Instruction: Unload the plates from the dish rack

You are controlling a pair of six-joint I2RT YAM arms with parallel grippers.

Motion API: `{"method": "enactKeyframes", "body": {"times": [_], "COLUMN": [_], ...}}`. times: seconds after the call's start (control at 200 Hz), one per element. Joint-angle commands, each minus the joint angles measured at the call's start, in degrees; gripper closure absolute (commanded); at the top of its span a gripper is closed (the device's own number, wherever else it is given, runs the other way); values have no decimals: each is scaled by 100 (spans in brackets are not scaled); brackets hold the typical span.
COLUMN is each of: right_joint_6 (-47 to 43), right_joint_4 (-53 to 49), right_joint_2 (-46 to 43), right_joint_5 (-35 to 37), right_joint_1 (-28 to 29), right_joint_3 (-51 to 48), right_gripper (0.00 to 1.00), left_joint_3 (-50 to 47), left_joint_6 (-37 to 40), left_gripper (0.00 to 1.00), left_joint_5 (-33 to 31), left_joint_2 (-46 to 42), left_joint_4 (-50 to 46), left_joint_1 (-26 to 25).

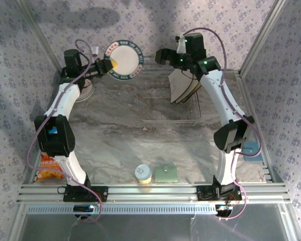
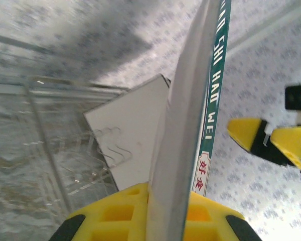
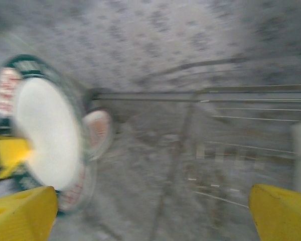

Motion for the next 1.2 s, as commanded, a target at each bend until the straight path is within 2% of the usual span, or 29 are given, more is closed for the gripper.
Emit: {"method": "enactKeyframes", "body": {"times": [0.0, 0.22, 0.39, 0.735, 1.194], "right_joint_6": [-739, -1212, -1394, -1517, -1520], "right_joint_4": [-1344, -2050, -2256, -2128, -1839], "right_joint_2": [-141, -330, -521, -848, -1023], "right_joint_5": [1653, 2740, 3053, 2956, 2753], "right_joint_1": [-122, -469, -934, -1574, -1703], "right_joint_3": [299, 451, 284, -303, -831], "right_gripper": [1, 1, 1, 1, 1], "left_joint_3": [-181, -735, -1144, -1483, -1055], "left_joint_6": [-270, -37, -4, 135, 247], "left_gripper": [100, 100, 100, 100, 100], "left_joint_5": [-410, -1505, -1962, -2523, -2816], "left_joint_2": [-262, -687, -897, -775, 89], "left_joint_4": [235, -218, -136, -97, -269], "left_joint_1": [382, 1004, 1345, 1727, 2046]}}
